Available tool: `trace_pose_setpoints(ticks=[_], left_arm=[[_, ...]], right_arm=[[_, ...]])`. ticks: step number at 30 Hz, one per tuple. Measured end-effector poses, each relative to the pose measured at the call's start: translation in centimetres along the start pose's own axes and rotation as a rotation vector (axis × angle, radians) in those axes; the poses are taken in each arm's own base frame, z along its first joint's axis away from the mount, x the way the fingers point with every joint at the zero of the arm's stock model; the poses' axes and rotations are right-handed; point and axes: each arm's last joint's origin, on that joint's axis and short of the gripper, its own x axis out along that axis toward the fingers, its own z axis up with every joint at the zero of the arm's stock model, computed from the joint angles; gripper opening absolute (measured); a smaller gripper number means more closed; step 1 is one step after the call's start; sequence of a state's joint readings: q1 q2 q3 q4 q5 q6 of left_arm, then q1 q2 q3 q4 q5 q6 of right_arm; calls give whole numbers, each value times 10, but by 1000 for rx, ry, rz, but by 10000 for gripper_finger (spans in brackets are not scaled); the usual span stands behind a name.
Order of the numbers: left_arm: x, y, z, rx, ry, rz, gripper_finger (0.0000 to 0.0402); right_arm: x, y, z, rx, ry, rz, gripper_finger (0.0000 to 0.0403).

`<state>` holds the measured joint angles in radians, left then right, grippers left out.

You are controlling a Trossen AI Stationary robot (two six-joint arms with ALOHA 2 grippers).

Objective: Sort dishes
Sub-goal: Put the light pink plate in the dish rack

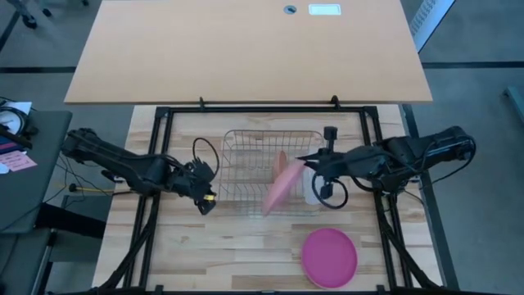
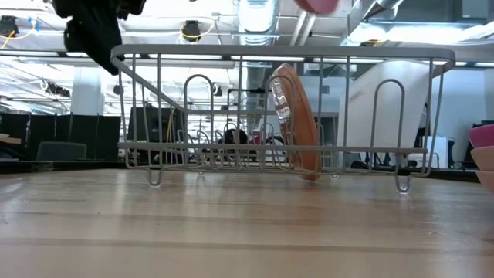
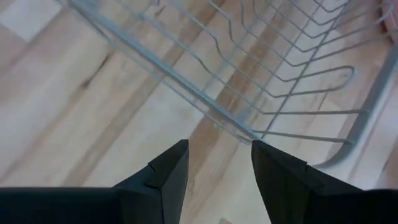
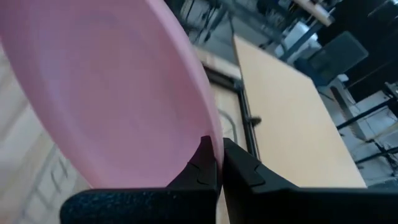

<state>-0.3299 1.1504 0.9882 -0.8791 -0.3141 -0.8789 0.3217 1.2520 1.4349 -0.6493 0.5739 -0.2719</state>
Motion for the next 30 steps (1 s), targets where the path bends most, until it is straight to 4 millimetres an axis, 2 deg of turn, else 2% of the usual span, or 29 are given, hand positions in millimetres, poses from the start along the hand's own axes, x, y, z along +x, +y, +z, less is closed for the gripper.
trace_pose_setpoints(ticks=[4,9,13,16,19,23,25,30], left_arm=[[-15,-2,10,93,-69,-27,168],[-59,-6,36,252,-302,-43,168],[-96,-6,57,412,-544,38,168],[-113,-8,68,494,-686,69,168],[-120,-12,74,604,-765,88,168],[-117,-16,77,754,-775,139,168],[-113,-18,79,806,-768,183,168],[-96,-24,86,914,-729,262,176]], right_arm=[[8,3,10,35,-78,-11,8],[23,-5,17,2,-154,-24,8],[32,-28,20,10,-216,-114,8],[29,-58,20,117,-310,-156,8],[19,-90,13,291,-401,-93,8],[19,-118,-12,533,-322,15,8],[26,-125,-25,582,-256,100,8],[57,-138,-52,657,-117,272,8]])
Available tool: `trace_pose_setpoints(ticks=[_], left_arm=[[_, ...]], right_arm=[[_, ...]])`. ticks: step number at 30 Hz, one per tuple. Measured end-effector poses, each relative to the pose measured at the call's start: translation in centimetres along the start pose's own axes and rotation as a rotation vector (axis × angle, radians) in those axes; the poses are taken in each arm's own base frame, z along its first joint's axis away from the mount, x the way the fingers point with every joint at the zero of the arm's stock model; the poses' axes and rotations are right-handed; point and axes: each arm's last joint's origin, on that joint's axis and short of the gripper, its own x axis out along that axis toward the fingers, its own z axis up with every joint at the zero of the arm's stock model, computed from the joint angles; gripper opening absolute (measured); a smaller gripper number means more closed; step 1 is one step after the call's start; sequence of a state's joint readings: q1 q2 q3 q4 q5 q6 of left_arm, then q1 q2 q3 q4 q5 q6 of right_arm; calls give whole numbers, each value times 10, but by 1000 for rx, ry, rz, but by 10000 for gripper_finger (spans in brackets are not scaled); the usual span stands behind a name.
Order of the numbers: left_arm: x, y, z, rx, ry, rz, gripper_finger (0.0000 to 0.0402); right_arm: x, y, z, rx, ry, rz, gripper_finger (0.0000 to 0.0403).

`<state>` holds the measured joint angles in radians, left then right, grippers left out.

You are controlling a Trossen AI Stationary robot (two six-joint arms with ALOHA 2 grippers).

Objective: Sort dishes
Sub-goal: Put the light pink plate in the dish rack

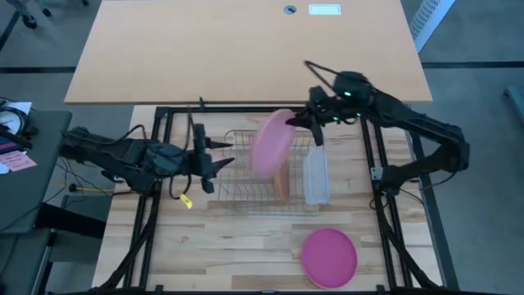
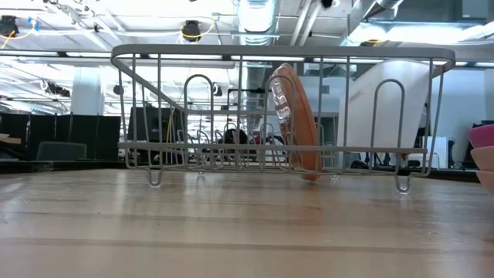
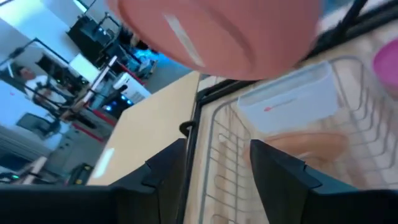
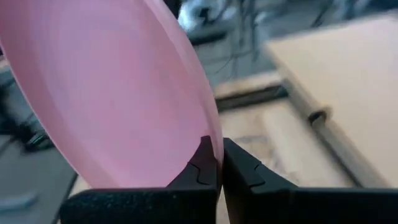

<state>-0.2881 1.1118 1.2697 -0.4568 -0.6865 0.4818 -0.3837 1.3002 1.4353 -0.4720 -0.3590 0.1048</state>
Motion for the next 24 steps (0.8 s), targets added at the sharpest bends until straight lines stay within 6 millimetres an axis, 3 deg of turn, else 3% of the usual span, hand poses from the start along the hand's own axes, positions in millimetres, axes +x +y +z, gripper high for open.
trace_pose_setpoints(ticks=[5,9,13,24], left_arm=[[17,4,-1,-31,30,76,192],[18,8,-1,-29,47,136,193],[15,11,-1,-95,47,158,194],[17,7,0,-225,35,155,194]], right_arm=[[27,-32,-8,49,45,98,8],[44,-45,-9,40,26,231,8],[58,-59,-19,55,69,217,8],[75,-64,-21,127,50,224,9]])
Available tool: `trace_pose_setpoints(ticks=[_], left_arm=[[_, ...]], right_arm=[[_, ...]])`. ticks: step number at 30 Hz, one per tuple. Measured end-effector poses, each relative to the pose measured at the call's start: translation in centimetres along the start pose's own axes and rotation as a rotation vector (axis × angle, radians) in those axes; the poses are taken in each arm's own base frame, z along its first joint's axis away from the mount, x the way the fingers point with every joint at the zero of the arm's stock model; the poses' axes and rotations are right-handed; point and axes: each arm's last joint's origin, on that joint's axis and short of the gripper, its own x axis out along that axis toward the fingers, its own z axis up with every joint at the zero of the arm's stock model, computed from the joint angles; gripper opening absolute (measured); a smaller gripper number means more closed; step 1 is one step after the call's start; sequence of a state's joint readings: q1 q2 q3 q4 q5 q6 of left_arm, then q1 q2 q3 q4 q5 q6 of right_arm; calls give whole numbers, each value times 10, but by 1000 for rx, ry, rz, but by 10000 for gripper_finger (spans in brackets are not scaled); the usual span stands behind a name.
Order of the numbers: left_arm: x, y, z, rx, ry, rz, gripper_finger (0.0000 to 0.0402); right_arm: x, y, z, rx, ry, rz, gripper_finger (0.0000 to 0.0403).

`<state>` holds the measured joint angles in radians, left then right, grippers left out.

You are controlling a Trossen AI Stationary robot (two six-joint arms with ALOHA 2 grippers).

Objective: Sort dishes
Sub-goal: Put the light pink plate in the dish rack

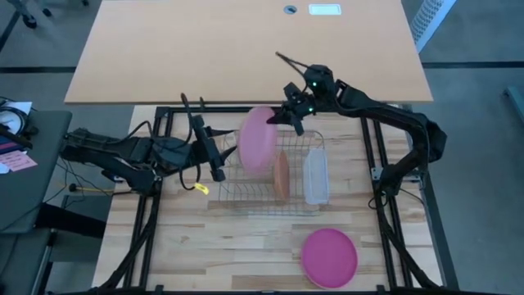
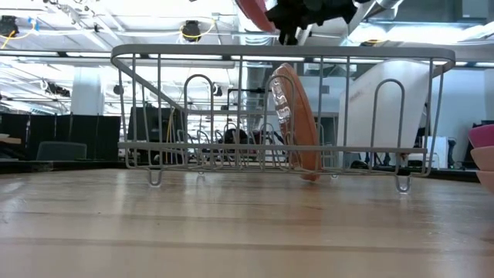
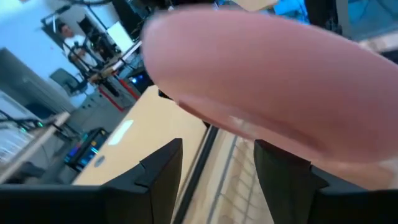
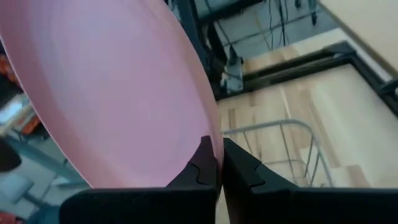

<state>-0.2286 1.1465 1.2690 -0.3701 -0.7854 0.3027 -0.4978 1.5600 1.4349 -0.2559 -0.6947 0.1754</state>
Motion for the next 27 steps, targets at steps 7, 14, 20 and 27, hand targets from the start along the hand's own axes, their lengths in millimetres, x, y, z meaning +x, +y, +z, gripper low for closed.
trace_pose_setpoints(ticks=[7,14,20,27], left_arm=[[-3,-2,3,-116,-20,-5,194],[-9,-8,3,-174,-7,19,194],[-12,-9,2,-160,9,66,194],[-8,-4,-9,-127,88,267,194]], right_arm=[[0,3,8,51,-68,20,10],[0,3,8,49,-70,8,10],[0,3,8,-81,-70,-1,10],[0,-1,5,-179,-54,-122,10]])
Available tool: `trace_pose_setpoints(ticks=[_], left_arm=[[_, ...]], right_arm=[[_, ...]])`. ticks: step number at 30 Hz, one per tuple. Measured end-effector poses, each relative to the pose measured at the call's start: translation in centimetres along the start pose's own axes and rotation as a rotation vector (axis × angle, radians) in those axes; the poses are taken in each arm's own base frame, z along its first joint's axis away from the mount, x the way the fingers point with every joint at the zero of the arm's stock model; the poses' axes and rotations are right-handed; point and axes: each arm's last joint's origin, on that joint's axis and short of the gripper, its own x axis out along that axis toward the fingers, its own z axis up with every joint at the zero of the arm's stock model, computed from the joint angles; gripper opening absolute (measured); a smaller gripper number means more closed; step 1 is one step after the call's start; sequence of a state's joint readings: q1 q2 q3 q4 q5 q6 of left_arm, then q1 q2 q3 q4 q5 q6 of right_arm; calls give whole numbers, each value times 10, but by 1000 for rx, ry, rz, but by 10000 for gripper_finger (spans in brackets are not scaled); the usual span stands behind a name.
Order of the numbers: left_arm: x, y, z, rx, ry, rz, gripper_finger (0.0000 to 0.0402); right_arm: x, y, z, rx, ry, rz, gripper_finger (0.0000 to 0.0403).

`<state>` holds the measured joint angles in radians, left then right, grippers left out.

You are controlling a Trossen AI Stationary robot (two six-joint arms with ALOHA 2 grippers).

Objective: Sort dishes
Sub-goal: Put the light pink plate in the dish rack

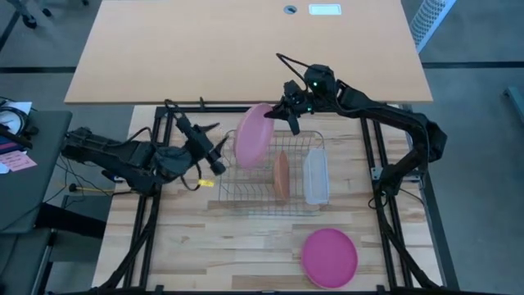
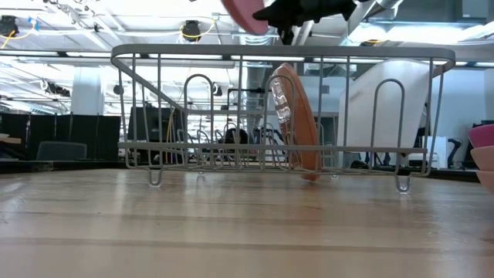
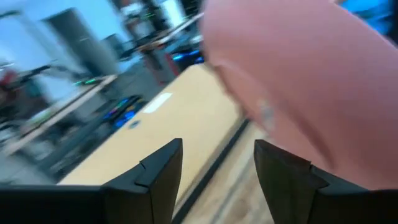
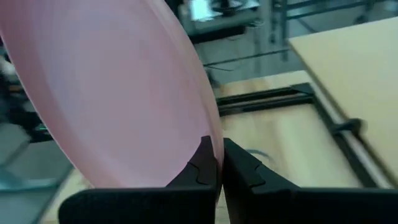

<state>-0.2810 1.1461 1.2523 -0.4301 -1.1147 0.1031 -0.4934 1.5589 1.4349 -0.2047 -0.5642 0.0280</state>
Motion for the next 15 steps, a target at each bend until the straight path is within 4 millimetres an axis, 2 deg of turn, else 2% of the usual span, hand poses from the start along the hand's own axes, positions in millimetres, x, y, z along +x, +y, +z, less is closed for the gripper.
trace_pose_setpoints(ticks=[4,8,12,15], left_arm=[[13,9,-3,-82,30,141,194],[27,19,-3,-201,33,185,194],[36,22,-4,-334,35,37,194],[33,25,2,-501,33,-56,194]], right_arm=[[0,-1,0,34,-2,-19,10],[-1,-2,0,136,-4,-20,11],[4,6,-1,306,10,0,11],[9,16,-1,416,16,31,11]])
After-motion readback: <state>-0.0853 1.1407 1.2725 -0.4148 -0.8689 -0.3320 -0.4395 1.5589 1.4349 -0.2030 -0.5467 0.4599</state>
